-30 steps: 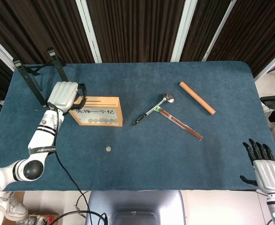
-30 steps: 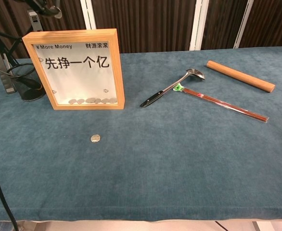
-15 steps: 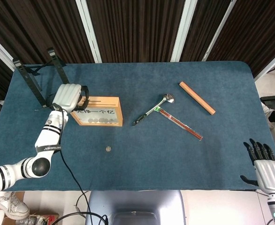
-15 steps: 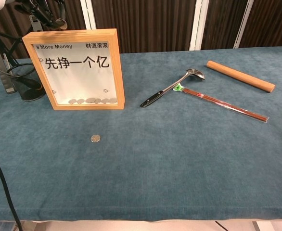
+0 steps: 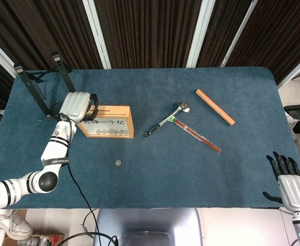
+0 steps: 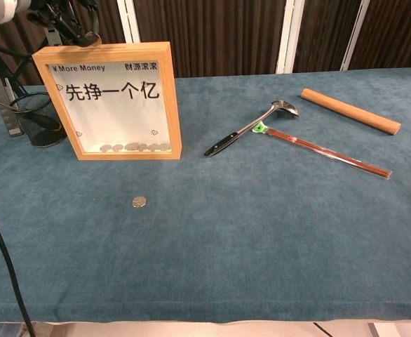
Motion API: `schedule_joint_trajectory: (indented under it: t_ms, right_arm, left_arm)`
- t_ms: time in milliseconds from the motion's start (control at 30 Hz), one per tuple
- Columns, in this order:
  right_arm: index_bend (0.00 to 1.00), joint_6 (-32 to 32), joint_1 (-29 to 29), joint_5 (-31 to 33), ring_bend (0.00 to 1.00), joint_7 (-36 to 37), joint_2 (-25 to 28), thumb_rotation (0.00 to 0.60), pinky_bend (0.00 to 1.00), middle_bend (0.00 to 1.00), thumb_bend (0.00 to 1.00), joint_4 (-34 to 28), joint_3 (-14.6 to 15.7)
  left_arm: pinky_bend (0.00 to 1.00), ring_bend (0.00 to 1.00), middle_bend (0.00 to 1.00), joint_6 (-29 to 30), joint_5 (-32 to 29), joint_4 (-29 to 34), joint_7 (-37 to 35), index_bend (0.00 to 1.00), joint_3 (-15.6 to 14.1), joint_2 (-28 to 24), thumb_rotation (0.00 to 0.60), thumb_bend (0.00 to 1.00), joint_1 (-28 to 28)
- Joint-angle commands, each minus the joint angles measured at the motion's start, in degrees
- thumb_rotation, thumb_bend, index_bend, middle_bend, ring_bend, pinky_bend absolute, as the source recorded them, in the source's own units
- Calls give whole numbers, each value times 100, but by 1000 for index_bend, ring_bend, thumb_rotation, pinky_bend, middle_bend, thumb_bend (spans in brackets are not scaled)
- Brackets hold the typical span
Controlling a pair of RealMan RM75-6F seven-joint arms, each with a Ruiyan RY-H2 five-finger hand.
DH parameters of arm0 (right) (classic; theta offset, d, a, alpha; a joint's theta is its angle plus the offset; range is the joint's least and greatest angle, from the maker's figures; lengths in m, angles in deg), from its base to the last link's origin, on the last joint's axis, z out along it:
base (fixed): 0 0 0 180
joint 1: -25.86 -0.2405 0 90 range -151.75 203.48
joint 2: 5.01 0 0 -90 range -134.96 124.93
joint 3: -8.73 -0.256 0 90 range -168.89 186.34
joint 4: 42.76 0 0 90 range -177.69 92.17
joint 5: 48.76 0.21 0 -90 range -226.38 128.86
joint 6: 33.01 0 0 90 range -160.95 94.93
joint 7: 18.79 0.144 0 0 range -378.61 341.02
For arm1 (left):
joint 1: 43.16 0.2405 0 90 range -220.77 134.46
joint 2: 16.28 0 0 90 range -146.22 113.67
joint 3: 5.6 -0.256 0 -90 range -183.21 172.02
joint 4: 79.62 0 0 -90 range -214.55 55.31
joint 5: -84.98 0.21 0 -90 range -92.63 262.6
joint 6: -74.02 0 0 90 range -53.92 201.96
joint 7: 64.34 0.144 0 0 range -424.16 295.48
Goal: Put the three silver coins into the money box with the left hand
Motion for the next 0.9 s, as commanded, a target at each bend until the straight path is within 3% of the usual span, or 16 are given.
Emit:
schedule_joint_trajectory:
  t_ms: [33, 433, 533, 700, 900]
  right_arm:
    - [0, 6, 4, -4, 0, 6, 2, 600, 0, 0, 152, 2, 0]
    - [0, 4, 5, -5, 0, -18, -6, 600, 0, 0, 151, -4, 0]
    - [0, 8, 6, -8, 0, -18, -6, 600, 0, 0, 151, -6, -1]
    - [0, 15, 11, -13, 0, -6, -1, 600, 0, 0, 151, -6, -1]
    - [0, 25, 16, -22, 0, -1, 2, 600, 0, 0, 151, -8, 1]
  left_arm:
    - [1000, 1000, 1000, -19, -35, 16, 10, 638, -29, -18, 600, 423, -12]
    - [1000, 1000, 1000, -26, -53, 22, -29, 613, -98, -31, 600, 422, -52]
    - [1000, 1000, 1000, -15, -49, 27, -27, 554, -119, -26, 600, 422, -59]
    - [1000, 1000, 1000, 79, -15, 27, -68, 348, -108, -1, 600, 418, -52]
    - [1000, 1000, 1000, 224, 169, 183, -149, 281, -95, -59, 600, 415, 17]
